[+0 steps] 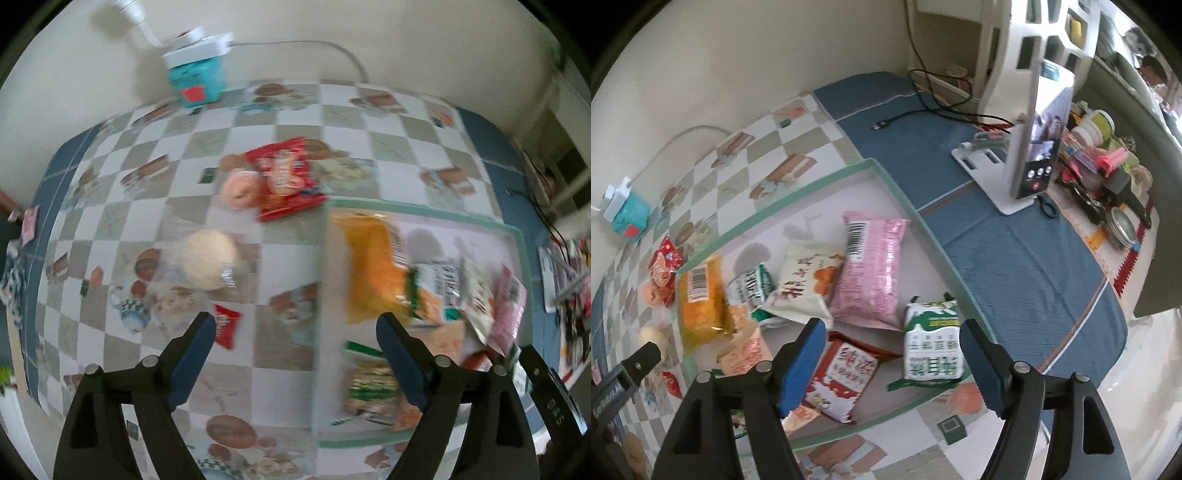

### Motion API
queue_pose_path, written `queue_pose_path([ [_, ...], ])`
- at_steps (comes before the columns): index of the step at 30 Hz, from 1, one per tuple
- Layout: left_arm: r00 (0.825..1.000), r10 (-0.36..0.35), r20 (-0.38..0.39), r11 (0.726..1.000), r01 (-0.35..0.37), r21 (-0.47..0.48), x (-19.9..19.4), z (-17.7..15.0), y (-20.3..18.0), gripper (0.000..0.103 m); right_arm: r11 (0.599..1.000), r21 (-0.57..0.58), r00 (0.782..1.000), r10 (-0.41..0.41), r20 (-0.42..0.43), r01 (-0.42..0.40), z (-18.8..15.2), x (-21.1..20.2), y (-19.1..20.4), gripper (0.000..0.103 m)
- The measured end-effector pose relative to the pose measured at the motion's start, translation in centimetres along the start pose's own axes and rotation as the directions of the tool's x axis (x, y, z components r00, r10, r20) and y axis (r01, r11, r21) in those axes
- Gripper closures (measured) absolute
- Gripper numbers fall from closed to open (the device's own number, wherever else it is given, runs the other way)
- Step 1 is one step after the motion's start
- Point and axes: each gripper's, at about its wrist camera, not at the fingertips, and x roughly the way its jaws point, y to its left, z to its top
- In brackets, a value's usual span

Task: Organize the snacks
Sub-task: 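Move both grippers back toward the remaining snacks beside the tray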

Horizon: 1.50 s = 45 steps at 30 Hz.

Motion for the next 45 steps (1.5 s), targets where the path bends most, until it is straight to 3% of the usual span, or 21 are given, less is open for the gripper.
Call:
queue_pose_path([
  [4, 1.0, 0.009, -0.011, 0.996, -0.01, -0.086, 0.5, 0.1, 3.3, 0.014, 1.0, -0.02, 1.0, 0.011, -0.002, -0.011, -0.2, 0.0, 1.5, 0.024],
  [12, 0.998, 0.056, -0.017, 0.985, -0.058, -0.164, 0.9, 0.4, 7.9, 0.013, 0.997, -0.072, 0.999, 0.039, -0.004, -0.039, -1.3, -0.4, 5.2, 0.023],
  [15, 0.998, 0.052, -0.028, 0.978, -0.057, -0.2, 1.2, 0.3, 9.5, 0.013, 0.994, -0.096, 0.998, 0.055, -0.004, -0.055, -1.7, -0.4, 6.9, 0.012],
  [18, 0.997, 0.064, -0.034, 0.97, -0.07, -0.233, 1.4, 0.3, 11.1, 0.012, 0.991, -0.117, 0.998, 0.067, 0.0, -0.067, -2.1, -0.6, 8.3, 0.012],
  [20, 0.997, 0.065, -0.04, 0.964, -0.073, -0.257, 1.5, 0.3, 12.2, 0.0, 0.988, -0.136, 0.997, 0.077, 0.003, -0.076, -2.3, -0.8, 9.3, 0.011],
  [23, 0.998, 0.057, -0.034, 0.949, -0.065, -0.307, 1.5, 0.3, 14.3, 0.0, 0.983, -0.162, 0.996, 0.092, 0.008, -0.09, -2.8, -1.0, 10.9, 0.0],
  [34, 0.997, 0.066, -0.034, 0.913, -0.074, -0.401, 1.8, 0.3, 20.3, 0.0, 0.964, -0.241, 0.994, 0.111, -0.002, -0.108, -4.5, -1.3, 16.4, 0.0],
  [45, 0.996, 0.065, -0.056, 0.906, -0.082, -0.415, 3.2, 0.6, 23.9, 0.0, 0.95, -0.291, 0.993, 0.114, -0.008, -0.112, -5.5, -0.8, 20.8, 0.0],
])
